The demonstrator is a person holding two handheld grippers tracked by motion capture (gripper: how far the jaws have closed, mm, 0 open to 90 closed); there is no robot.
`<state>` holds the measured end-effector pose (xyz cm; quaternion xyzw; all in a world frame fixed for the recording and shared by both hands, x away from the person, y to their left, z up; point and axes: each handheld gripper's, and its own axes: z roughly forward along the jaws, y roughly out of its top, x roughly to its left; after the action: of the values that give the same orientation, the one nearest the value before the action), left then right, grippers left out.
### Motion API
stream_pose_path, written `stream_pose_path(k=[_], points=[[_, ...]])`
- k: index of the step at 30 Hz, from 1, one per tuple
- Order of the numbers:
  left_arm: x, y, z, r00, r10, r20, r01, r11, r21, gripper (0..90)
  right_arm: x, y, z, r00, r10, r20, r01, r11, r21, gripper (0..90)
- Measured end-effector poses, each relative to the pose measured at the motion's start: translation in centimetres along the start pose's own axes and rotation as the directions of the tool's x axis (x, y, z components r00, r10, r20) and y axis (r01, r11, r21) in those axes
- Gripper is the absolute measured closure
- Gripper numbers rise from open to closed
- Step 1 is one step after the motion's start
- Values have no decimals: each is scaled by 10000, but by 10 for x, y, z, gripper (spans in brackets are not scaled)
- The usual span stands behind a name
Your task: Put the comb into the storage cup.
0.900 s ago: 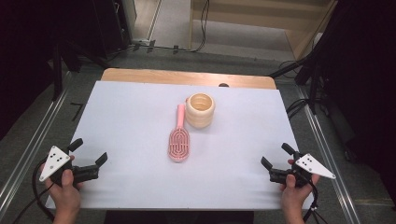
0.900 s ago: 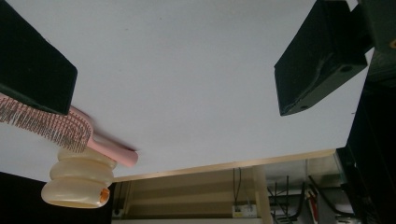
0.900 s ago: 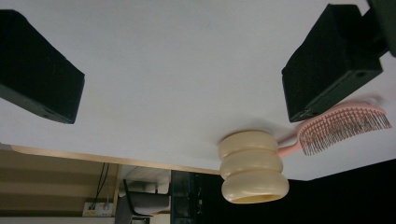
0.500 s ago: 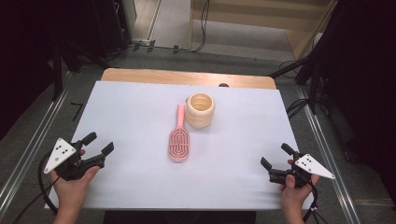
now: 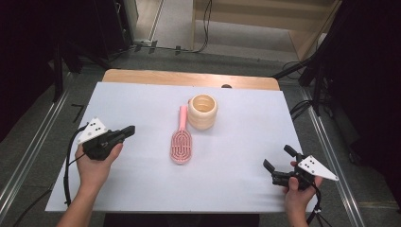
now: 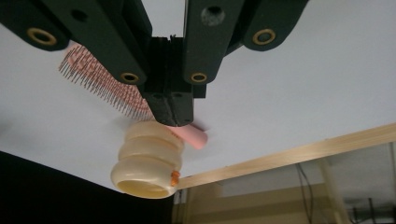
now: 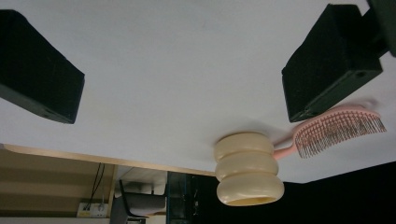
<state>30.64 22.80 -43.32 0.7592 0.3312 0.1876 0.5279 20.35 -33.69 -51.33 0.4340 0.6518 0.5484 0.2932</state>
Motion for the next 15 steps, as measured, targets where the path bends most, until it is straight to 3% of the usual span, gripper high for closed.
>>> stream_pose_path(k=[7,8,10,15], points=[[-4,12,40,9985,56,543,-98,9970,772,900,0,0,0,10000,22,14,-22,10000,25,0],[-5,17,52,9980,120,613,-183,9945,1036,900,0,0,0,10000,22,28,-22,10000,17,0],[-5,18,56,9979,115,631,-184,9936,1111,900,0,0,0,10000,23,29,-23,10000,17,0],[-4,25,85,9954,43,959,-198,9868,1606,900,0,0,1,10000,-15,88,14,10000,33,0]])
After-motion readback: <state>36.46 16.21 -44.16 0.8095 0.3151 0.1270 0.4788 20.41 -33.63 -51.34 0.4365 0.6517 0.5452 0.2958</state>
